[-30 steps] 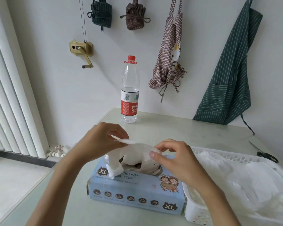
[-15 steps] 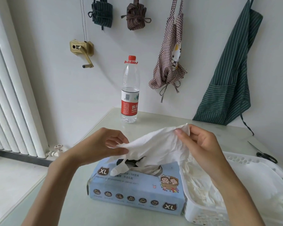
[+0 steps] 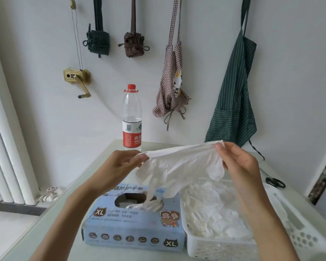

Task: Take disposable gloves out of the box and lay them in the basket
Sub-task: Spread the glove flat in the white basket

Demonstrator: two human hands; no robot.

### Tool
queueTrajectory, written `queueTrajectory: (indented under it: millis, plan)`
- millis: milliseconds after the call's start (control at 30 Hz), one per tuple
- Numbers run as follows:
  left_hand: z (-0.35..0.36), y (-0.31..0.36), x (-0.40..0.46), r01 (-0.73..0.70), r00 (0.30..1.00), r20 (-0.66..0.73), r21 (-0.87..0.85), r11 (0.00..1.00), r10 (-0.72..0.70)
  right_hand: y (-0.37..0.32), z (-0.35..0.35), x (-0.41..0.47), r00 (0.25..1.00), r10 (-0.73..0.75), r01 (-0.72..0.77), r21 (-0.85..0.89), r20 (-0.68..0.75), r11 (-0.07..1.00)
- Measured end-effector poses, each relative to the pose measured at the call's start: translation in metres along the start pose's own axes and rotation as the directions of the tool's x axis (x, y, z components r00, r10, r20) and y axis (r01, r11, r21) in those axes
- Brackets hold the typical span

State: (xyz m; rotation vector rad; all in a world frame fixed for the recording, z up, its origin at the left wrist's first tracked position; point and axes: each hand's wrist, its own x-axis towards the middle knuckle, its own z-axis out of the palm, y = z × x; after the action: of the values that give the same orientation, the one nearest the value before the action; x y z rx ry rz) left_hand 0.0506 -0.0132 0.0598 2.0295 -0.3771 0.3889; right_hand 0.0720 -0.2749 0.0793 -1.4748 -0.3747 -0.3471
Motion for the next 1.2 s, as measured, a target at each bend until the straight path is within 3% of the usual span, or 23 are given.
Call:
queueTrajectory:
  millis: [167,333,467,567,700,833,967,1100,1200]
  plan:
    - [0.026,0.028,0.024,-0.042,0.997,-0.059,-0.044,0.998,0.039,-0.027,-0.033,0.011,0.990,-0.117,0.103,-0.155,-0.085,0.983]
    - [0.063,0.047,0.050,0.010,0.999,0.035,-0.038,0.999,-0.009,-0.046,-0.075,0.021,0.956,-0.272,0.186,-0.484,-0.113,0.855]
    - [0.091,0.050,0.063,0.056,0.990,0.118,0.186,0.981,-0.079,-0.049,-0.086,0.027,0.960,-0.278,0.209,-0.579,-0.032,0.788]
    - [0.112,0.062,0.067,0.054,0.955,0.280,0.153,0.987,-0.096,-0.048,-0.084,0.032,0.965,-0.241,0.251,-0.655,0.106,0.713]
    - [0.133,0.080,0.072,-0.009,0.896,0.444,0.044,0.999,-0.011,-0.057,-0.083,0.036,0.950,-0.187,0.306,-0.626,0.250,0.717]
    - [0.128,0.078,0.075,-0.022,0.926,0.378,0.023,0.999,0.011,-0.072,-0.089,0.039,0.939,-0.162,0.315,-0.571,0.304,0.758]
    - [0.111,0.075,0.070,-0.037,0.943,0.329,-0.025,0.999,0.043,-0.075,-0.099,0.044,0.947,-0.208,0.313,-0.560,0.243,0.767]
    - [0.087,0.072,0.065,-0.090,0.937,0.345,0.085,0.992,0.055,-0.074,-0.096,0.037,0.944,-0.289,0.328,-0.532,0.158,0.780]
    - [0.069,0.079,0.058,-0.164,0.953,0.270,0.066,0.984,0.141,-0.078,-0.086,0.027,0.928,-0.355,0.361,-0.496,0.112,0.789]
